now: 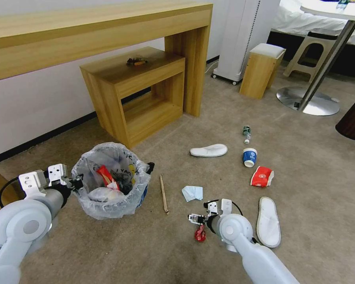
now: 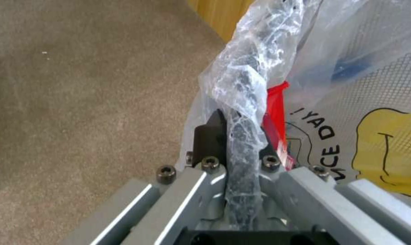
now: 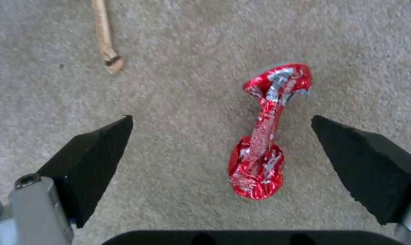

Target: Pick up the trash bin and place the garbage on the floor into it.

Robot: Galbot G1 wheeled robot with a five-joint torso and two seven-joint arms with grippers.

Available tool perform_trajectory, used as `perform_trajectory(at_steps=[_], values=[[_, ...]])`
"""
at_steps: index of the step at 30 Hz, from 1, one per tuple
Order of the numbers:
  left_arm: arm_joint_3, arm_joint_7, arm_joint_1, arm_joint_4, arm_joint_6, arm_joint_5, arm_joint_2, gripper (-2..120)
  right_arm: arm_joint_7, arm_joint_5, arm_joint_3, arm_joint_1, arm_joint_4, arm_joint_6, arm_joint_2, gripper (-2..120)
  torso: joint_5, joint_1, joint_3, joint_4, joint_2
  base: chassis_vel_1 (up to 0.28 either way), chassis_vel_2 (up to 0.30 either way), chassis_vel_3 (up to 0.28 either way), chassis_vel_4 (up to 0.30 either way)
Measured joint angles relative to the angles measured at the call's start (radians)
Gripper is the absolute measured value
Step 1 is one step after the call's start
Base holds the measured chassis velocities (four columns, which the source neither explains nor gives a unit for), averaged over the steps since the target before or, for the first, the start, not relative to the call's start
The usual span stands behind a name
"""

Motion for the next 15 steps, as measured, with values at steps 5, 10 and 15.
perform_trajectory(at_steps=[5,10,15], values=[[0.000,0.000,0.002,-0.003,0.000,0.001,0.000,0,0.003,-0.024,0.000,-0.007,-0.019,0.001,0.007,100,0.0000,0.000,0.000,0.0000,0.000,0.000,0.000,0.000,0.000],[-0.001,0.001,0.004,-0.006,-0.001,0.002,-0.001,0,0.000,-0.045,-0.002,-0.005,-0.048,0.001,0.017,100,0.0000,0.000,0.000,0.0000,0.000,0.000,0.000,0.000,0.000],[-0.009,0.002,0.012,-0.012,-0.001,0.002,0.000,0,-0.012,-0.065,-0.009,0.015,-0.097,0.001,0.033,100,0.0000,0.000,0.000,0.0000,0.000,0.000,0.000,0.000,0.000]])
